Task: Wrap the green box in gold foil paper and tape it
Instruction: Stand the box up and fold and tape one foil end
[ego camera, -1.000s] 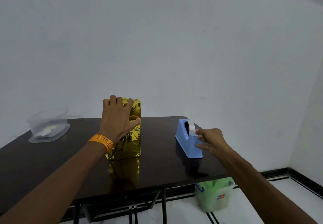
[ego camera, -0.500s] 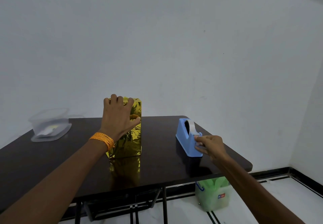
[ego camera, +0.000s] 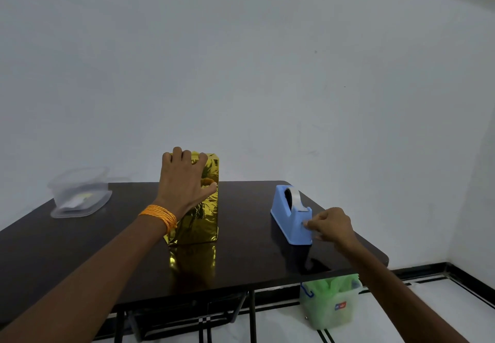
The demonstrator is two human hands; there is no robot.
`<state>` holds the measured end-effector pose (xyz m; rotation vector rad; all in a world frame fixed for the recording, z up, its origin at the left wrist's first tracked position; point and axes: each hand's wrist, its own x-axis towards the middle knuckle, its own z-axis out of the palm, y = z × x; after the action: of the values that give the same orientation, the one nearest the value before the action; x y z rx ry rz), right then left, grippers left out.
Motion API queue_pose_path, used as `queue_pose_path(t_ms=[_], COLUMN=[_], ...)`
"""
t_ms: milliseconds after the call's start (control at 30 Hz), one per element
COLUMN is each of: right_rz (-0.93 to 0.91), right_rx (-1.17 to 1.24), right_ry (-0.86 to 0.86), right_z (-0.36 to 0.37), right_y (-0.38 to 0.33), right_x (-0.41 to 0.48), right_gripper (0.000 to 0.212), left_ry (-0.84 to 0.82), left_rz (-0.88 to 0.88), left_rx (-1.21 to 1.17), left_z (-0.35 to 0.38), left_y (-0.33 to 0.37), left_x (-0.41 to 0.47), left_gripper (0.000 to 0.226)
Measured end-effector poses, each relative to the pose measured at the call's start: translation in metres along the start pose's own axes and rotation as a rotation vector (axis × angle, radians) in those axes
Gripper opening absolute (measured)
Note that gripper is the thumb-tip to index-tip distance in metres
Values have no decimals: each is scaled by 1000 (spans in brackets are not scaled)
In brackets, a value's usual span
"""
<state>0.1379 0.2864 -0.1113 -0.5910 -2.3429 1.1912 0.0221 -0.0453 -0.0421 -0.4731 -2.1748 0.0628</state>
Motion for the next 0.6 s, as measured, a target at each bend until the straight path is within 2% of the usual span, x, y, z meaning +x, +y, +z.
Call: queue_pose_path(t_ms=[67,133,267,433,600], right_rz=[36,51,-11,-118,-297], right_rx=[-77,-10,154,269,238], right_ry=[-87,-169,-322,-395,-457], right_z=[-2,-4,-5,2,16], right_y=[1,7,-1,-49,-97], right_x=[-1,-3,-13,-18,-17], right_gripper=[41,41,27,8,8], left_ry=[4,11,15,-32,-113], left_rz=[1,5,6,-28,-83], left_rx=[-4,-9,-6,-71,-131], left_z=[0,1,3,1,-6], left_y=[0,1,-1,-7,-12], left_x=[0,0,2,7,16], left_gripper=[67,67,69,74,78])
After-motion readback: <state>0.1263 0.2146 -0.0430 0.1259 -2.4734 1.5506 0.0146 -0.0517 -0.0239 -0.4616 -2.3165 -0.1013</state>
